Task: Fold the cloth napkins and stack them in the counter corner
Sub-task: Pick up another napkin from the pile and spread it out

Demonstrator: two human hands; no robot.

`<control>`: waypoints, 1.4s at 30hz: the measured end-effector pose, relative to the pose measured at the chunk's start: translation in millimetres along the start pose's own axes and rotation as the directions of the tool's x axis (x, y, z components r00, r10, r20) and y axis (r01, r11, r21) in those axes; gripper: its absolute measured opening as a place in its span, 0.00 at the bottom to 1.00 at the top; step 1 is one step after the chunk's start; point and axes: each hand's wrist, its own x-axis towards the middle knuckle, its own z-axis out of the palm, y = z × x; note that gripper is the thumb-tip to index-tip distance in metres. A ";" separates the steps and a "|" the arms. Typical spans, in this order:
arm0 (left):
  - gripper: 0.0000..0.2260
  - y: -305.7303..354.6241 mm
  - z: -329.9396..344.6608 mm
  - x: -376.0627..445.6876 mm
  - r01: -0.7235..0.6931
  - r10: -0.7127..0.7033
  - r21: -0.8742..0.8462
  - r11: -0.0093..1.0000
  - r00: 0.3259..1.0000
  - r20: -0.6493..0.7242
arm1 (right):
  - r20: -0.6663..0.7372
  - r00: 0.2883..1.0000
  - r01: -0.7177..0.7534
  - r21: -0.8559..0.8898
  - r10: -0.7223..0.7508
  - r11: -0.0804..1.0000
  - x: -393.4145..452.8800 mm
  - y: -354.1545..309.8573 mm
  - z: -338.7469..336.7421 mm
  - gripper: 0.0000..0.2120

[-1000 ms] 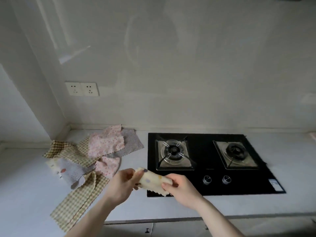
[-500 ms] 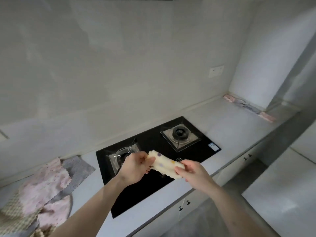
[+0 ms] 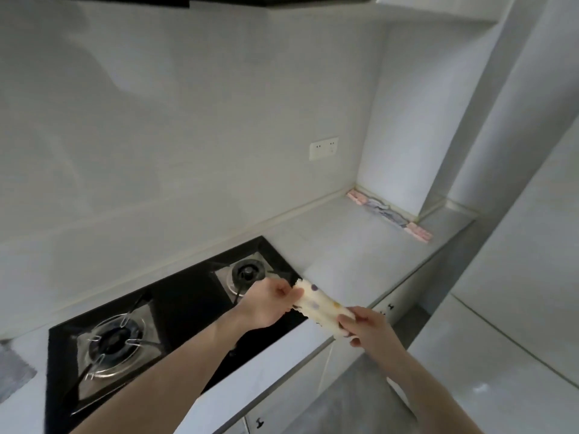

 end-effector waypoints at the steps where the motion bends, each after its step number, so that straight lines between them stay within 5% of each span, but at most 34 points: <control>1: 0.18 10.4 9.7 13.3 -0.004 0.004 0.025 1.000 1.000 -0.026 | -0.009 0.999 -0.037 0.032 0.037 0.999 11.2 5.0 -19.1 0.04; 10: 0.09 47.6 43.5 108.3 0.133 -0.125 0.080 0.988 0.987 -0.101 | -0.126 0.939 -0.288 0.214 0.319 0.933 126.1 10.3 -128.7 0.02; 29: 0.07 12.9 33.6 319.8 0.143 -0.181 0.353 0.925 0.980 0.077 | -0.216 0.872 -0.394 0.219 0.438 0.893 337.1 47.6 -167.5 0.04; 37: 0.07 14.2 40.3 364.6 0.177 -0.200 0.338 0.924 0.979 0.033 | -0.166 0.848 -0.421 0.366 0.503 0.830 430.2 47.5 -178.3 0.06; 42: 0.07 20.6 37.4 400.1 0.252 -0.255 0.324 0.912 0.966 -0.034 | -0.181 0.845 -0.435 0.313 0.503 0.844 497.4 47.8 -194.5 0.04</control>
